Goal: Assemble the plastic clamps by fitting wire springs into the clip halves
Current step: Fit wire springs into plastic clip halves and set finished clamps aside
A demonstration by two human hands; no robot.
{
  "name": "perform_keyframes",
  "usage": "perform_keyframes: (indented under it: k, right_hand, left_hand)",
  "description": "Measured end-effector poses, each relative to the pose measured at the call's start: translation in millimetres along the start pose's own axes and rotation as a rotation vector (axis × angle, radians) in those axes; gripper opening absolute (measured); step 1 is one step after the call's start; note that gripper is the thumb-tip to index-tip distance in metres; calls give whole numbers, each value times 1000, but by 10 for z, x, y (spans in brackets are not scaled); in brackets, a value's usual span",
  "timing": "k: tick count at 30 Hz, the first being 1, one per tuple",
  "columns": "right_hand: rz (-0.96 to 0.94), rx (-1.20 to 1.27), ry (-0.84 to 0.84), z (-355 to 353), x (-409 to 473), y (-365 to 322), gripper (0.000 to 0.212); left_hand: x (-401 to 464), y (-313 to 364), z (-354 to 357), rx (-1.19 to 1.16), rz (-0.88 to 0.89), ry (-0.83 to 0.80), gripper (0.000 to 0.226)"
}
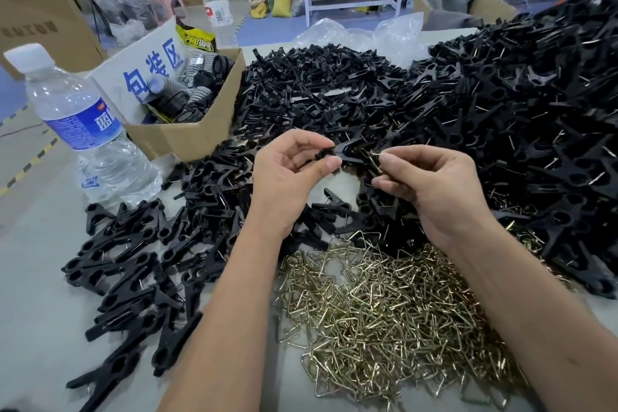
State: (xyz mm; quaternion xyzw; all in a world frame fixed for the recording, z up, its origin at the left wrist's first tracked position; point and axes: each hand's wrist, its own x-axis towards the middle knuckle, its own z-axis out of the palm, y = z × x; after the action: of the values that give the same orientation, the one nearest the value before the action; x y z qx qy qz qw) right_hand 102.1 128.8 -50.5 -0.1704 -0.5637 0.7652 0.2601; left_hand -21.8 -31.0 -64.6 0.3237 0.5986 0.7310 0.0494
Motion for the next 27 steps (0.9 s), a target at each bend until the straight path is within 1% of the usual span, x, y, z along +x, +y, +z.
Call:
perform_keyframes:
  k: [3, 5, 9, 11, 15, 17, 21, 24, 27]
  right_hand:
    - [-10, -62, -46, -25, -31, 6, 3]
    - [-17, -99, -80, -34, -43, 9, 7]
    - [-1, -100, -101, -33, -63, 0, 5]
    - [7, -100, -111, -31, -69, -2, 8]
    - [9, -89, -98, -34, -79, -10, 26]
    - [3, -78, -104, -39, -79, -16, 31]
    - [47, -5, -191, -63, -72, -73, 39]
    - [114, 50, -271, -86, -62, -108, 41]
    - [113, 76, -305, -105, -55, -108, 39]
  left_hand:
    - [-14, 7, 37, -28, -20, -45, 29]
    - [-19, 14, 54, -33, -19, -82, 30]
    - [-27, 38, 65, -12, -21, -146, 28]
    - [-29, 40, 58, -2, -24, -165, 26]
    - [-30, 38, 54, 12, -40, -199, 26]
    - [-34, 46, 46, 5, -47, -217, 26]
    - [-47, 67, 25, -22, -42, -236, 27]
    - [-63, 83, 39, -100, -67, -245, 27]
    - [-69, 91, 44, -155, -89, -261, 27]
